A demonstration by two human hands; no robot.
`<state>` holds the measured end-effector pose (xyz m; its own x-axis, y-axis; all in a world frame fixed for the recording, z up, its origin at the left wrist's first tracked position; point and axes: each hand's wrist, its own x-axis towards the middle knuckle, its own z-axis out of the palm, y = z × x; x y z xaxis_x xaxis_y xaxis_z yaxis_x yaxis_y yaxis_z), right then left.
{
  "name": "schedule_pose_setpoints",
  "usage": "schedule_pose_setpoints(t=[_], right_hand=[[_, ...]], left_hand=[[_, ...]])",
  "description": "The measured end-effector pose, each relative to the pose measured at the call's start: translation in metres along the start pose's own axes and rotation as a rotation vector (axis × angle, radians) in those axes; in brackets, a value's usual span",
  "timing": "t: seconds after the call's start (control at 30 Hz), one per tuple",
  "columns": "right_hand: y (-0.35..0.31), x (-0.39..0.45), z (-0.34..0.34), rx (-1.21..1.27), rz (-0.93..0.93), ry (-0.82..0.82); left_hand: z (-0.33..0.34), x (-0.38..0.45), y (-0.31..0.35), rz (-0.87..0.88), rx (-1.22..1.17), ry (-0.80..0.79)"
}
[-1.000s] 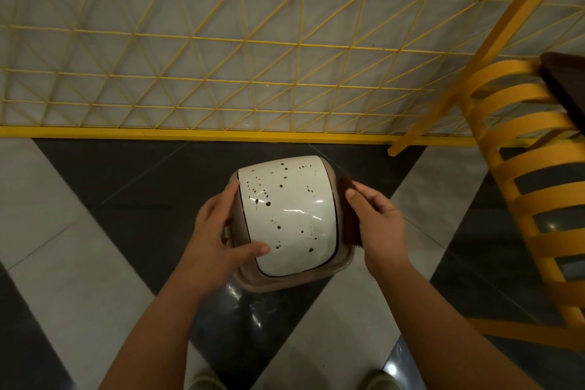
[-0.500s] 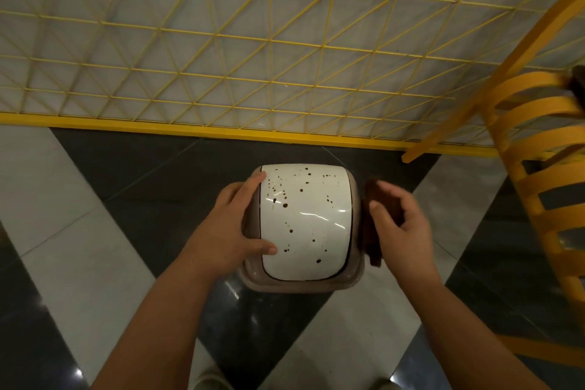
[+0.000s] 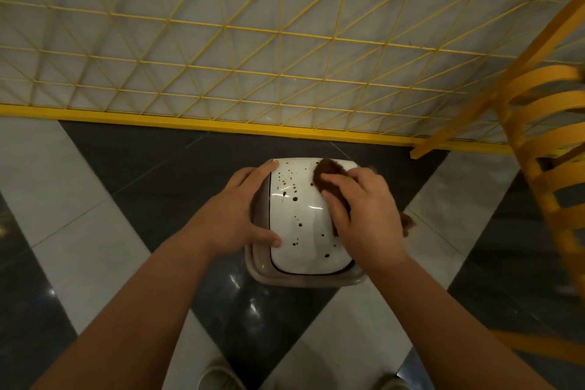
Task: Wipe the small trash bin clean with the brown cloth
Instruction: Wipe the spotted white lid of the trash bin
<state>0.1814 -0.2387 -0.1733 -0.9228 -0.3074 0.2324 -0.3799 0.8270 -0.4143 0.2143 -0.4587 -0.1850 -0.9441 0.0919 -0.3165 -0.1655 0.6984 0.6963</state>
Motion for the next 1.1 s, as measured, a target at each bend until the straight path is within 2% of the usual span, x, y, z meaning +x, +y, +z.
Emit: schedule_pose_setpoints(t=[0.07, 0.13, 0.23, 0.3, 0.37, 0.43, 0.5, 0.63, 0.7, 0.77, 0.83, 0.93, 1.0, 1.1], right_hand=[[-0.004, 0.0, -0.002, -0.018, -0.059, -0.054], [0.008, -0.001, -0.01, -0.01, -0.043, -0.051], [0.031, 0.001, -0.021, 0.043, 0.187, -0.009], [0.029, 0.005, -0.016, 0.091, 0.247, -0.011], [0.007, 0.007, -0.008, 0.084, 0.141, -0.032], [-0.016, 0.006, 0.004, -0.062, -0.065, -0.057], [-0.031, 0.003, 0.01, -0.167, -0.167, -0.114], [-0.018, -0.011, 0.007, -0.213, -0.403, -0.253], [0.001, -0.012, -0.003, -0.153, -0.343, -0.254], [0.015, -0.005, -0.013, -0.046, -0.158, -0.18], [0.014, 0.005, -0.011, -0.059, -0.07, -0.078], [-0.016, 0.011, 0.004, -0.131, -0.162, -0.029], [-0.033, 0.006, 0.012, -0.136, -0.247, -0.086], [-0.025, -0.005, 0.007, -0.143, -0.421, -0.211]], left_hand=[[-0.001, 0.0, 0.0, -0.004, 0.011, -0.006], [0.0, 0.0, -0.001, 0.0, 0.002, -0.003], [0.001, 0.001, -0.002, 0.004, -0.009, 0.002], [0.002, 0.001, -0.002, 0.0, -0.016, 0.006], [0.002, 0.002, -0.001, -0.006, -0.012, 0.007], [0.001, 0.002, 0.0, -0.016, -0.002, 0.003], [0.0, 0.001, 0.002, -0.019, -0.005, 0.003], [0.001, -0.001, 0.002, -0.012, 0.0, 0.007], [0.001, -0.001, 0.002, -0.011, 0.003, 0.009], [0.002, -0.001, 0.001, -0.012, 0.008, 0.006], [0.002, -0.001, 0.001, -0.012, 0.01, 0.003], [0.002, 0.0, 0.001, -0.011, 0.005, 0.006], [0.001, 0.001, 0.001, -0.004, 0.005, 0.006], [0.001, 0.0, 0.001, 0.002, -0.013, 0.004]])
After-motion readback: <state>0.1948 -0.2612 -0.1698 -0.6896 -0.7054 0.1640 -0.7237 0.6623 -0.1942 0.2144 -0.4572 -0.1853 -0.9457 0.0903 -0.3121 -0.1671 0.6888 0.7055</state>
